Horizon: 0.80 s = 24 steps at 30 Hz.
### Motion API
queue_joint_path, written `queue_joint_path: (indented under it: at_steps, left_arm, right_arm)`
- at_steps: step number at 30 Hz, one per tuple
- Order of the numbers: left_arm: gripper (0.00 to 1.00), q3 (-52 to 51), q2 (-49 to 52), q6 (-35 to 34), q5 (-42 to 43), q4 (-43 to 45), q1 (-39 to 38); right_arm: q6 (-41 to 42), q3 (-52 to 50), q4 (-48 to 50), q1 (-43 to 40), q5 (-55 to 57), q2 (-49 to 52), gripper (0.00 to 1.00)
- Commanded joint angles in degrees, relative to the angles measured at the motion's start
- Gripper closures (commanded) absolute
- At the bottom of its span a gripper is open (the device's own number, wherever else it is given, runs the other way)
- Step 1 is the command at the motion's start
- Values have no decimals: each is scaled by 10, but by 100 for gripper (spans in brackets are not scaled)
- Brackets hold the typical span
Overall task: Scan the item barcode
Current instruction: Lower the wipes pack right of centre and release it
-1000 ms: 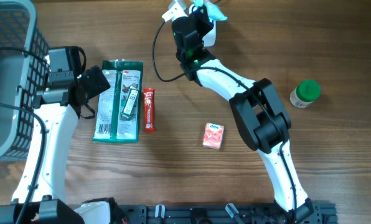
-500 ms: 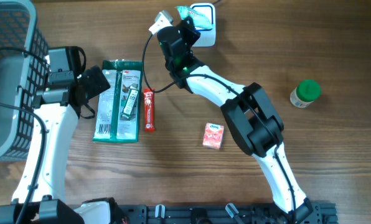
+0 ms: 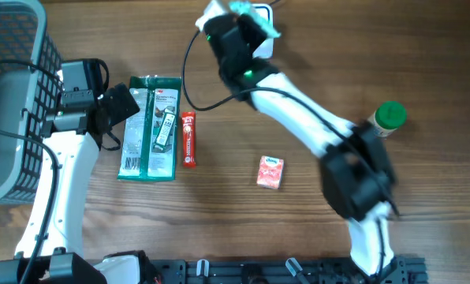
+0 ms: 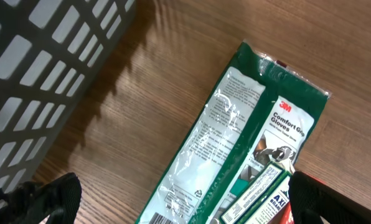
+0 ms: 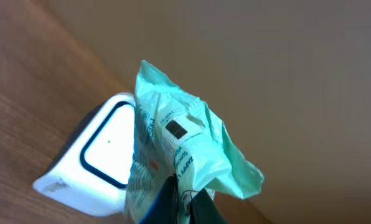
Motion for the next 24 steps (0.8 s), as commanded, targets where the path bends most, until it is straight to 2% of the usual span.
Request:
queue_joint_path:
  at_steps: [1,4,7,11,15,19,24]
  left_arm:
    - [0,2,-3,-5,1,1,2]
    - [0,2,-3,-5,1,1,2]
    - [0,2,-3,-5,1,1,2]
    - [0,2,-3,-5,1,1,2]
    - [0,2,-3,-5,1,1,2]
    - [0,2,-3,-5,1,1,2]
    - [0,2,-3,-5,1,1,2]
  right_arm:
    - [147,9,-111,-13,-80,-136,96]
    - [220,9,-240,-38,-145,-188,96]
    - [278,9,-376,-85,-264,-222,96]
    - [294,9,-554,-165,-419,-220,96]
    - [294,2,-687,-235,-463,-192,96]
    - [305,-58,-696,-288,-461,-171,96]
    - [307,-168,-623,-321,-431,-170,96]
